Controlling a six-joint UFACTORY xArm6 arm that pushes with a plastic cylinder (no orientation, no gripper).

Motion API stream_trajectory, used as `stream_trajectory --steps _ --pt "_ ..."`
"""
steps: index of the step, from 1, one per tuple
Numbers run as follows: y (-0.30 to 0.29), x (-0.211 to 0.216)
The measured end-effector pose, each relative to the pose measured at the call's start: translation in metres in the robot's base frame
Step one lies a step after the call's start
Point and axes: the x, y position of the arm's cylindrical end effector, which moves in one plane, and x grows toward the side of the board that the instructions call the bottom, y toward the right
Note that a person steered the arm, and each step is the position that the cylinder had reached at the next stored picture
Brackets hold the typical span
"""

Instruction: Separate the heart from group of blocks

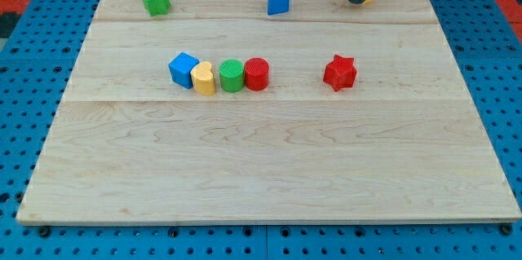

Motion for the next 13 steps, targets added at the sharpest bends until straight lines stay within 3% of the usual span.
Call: stream_trajectory --steps 2,3,4,5,8,9,10,11,13 --pt "-0.036 0.063" --pt "-0.095 0.113" --pt "-0.179 0.113" --pt "-0.213 0.130" --pt "-0.280 0.202" --pt "-0.228 0.225" --pt "-0.268 0.243" --pt "-0.318 0.237" --pt "-0.359 0.189"
